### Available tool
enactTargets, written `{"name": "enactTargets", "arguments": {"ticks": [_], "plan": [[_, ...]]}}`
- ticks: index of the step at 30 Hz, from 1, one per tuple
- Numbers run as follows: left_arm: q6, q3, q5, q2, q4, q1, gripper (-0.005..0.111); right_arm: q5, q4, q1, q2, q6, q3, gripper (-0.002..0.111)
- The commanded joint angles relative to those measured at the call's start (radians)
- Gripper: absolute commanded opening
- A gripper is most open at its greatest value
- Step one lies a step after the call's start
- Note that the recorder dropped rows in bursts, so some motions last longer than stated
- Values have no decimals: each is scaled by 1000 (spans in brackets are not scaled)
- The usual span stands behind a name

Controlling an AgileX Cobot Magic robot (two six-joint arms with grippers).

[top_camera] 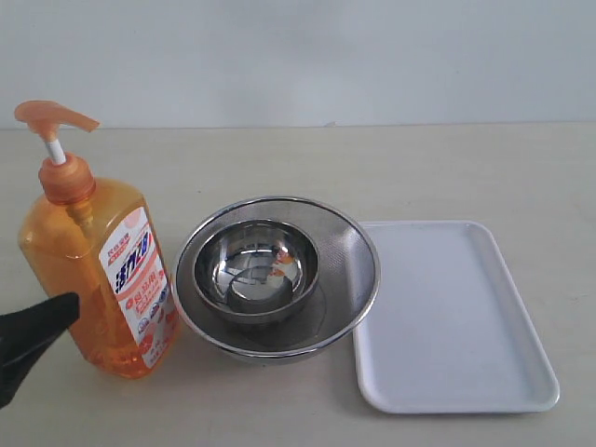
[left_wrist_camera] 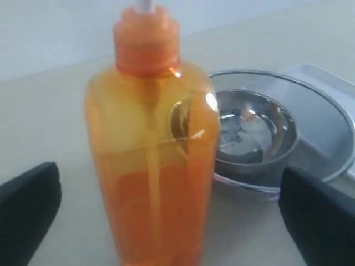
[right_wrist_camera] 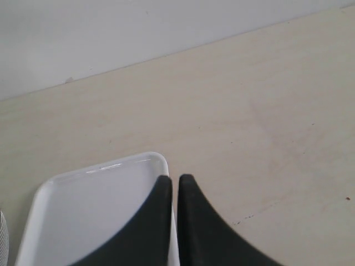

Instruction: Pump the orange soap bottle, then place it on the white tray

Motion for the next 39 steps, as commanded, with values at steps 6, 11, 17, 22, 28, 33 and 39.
{"name": "enactTargets", "arguments": {"ticks": [6,11,17,22,28,33,39], "plan": [[114,-56,120,255,-7,1,102,-4,-3,3,2,-2,-6,0],[122,-93,118,288,-7,1,102,-4,-3,3,2,-2,-6,0],[144,-152,116,351,-7,1,102,-8,-3,3,2,-2,-6,0],[151,-195,154,435,-7,1,102,-8,-3,3,2,-2,-6,0],[154,-262,192,544,-7,1,102,-8,-3,3,2,-2,-6,0],[154,-305,223,639,-7,1,102,-8,-3,3,2,-2,-6,0],[156,-353,248,713,-7,1,102,-6,-3,3,2,-2,-6,0]]}}
